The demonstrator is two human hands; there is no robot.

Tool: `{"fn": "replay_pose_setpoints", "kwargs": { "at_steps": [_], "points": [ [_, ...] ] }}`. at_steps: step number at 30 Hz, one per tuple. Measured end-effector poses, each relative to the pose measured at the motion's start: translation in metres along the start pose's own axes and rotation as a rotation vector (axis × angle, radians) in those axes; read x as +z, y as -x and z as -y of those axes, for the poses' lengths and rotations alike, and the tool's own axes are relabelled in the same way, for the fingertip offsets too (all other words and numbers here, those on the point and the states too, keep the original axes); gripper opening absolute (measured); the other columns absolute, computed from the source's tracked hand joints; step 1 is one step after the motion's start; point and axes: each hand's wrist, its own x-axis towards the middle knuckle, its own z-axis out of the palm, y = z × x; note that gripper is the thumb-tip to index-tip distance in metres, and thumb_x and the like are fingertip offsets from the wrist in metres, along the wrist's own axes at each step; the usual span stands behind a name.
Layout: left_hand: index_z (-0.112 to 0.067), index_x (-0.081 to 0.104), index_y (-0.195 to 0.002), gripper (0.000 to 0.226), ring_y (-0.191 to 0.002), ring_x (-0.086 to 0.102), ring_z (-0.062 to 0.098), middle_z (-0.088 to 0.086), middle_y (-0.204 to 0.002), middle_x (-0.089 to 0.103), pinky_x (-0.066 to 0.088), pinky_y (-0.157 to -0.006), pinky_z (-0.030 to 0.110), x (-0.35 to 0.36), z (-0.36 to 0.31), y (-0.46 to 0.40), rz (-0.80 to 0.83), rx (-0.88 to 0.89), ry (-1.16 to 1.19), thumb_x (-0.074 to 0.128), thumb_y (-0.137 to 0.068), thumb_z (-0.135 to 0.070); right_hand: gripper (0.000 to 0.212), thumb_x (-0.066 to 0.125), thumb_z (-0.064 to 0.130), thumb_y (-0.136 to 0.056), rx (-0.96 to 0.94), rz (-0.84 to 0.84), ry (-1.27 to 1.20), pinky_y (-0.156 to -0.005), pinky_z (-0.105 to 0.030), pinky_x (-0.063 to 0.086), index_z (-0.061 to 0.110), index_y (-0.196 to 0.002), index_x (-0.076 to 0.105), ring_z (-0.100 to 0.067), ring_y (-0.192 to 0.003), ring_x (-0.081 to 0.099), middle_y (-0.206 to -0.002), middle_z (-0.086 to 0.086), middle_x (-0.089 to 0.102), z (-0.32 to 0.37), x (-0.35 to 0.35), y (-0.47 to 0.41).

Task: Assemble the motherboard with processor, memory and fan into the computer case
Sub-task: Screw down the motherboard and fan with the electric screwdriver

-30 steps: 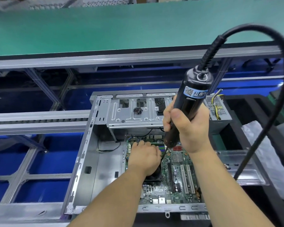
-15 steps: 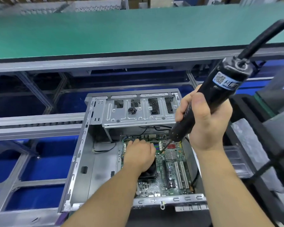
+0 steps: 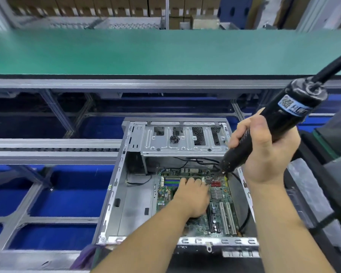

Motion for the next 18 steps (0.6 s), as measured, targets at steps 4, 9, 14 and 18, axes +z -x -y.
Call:
{"fn": "replay_pose_setpoints", "kwargs": {
  "at_steps": [4, 9, 14, 18],
  "points": [
    [-0.011, 0.020, -0.152, 0.066, -0.142, 0.019, 0.040, 0.019, -0.155, 0.024, 0.008, -0.118, 0.058, -0.002, -0.012, 0.003, 0.118, -0.051, 0.030, 0.040, -0.099, -0.046, 0.025, 0.064, 0.032, -0.088, -0.012, 0.016, -0.049, -0.050, -0.028, 0.043, 0.019, -0.069, 0.055, -0.031, -0.040, 0.051, -0.054, -0.004, 0.055, 0.003, 0.017, -0.003],
    [-0.015, -0.005, -0.157, 0.084, -0.150, -0.008, 0.039, 0.020, -0.163, -0.005, -0.013, -0.117, 0.057, -0.001, -0.024, 0.010, 0.165, -0.129, 0.066, 0.045, -0.097, -0.045, 0.017, 0.063, 0.034, -0.087, 0.048, 0.080, -0.166, -0.050, -0.029, 0.042, 0.027, -0.072, 0.061, -0.027, -0.041, 0.050, -0.057, -0.003, 0.056, -0.002, 0.048, 0.008],
    [-0.014, -0.010, -0.157, 0.097, -0.149, -0.015, 0.038, 0.018, -0.163, -0.012, -0.018, -0.116, 0.057, 0.004, -0.014, 0.014, 0.179, -0.122, 0.080, 0.055, -0.092, -0.048, 0.014, 0.064, 0.031, -0.082, 0.153, 0.172, -0.153, -0.050, -0.028, 0.043, 0.026, -0.070, 0.059, -0.026, -0.043, 0.050, -0.055, -0.007, 0.054, -0.020, 0.071, 0.026],
    [-0.016, 0.000, -0.157, 0.102, -0.149, -0.016, 0.037, 0.017, -0.164, -0.009, -0.018, -0.116, 0.056, 0.005, -0.005, 0.009, 0.231, -0.072, 0.216, 0.053, -0.079, -0.056, 0.016, 0.065, 0.032, -0.083, 0.196, 0.212, -0.119, -0.050, -0.031, 0.044, 0.026, -0.069, 0.058, -0.025, -0.043, 0.049, -0.054, -0.008, 0.054, -0.030, 0.078, 0.034]
  ]
}}
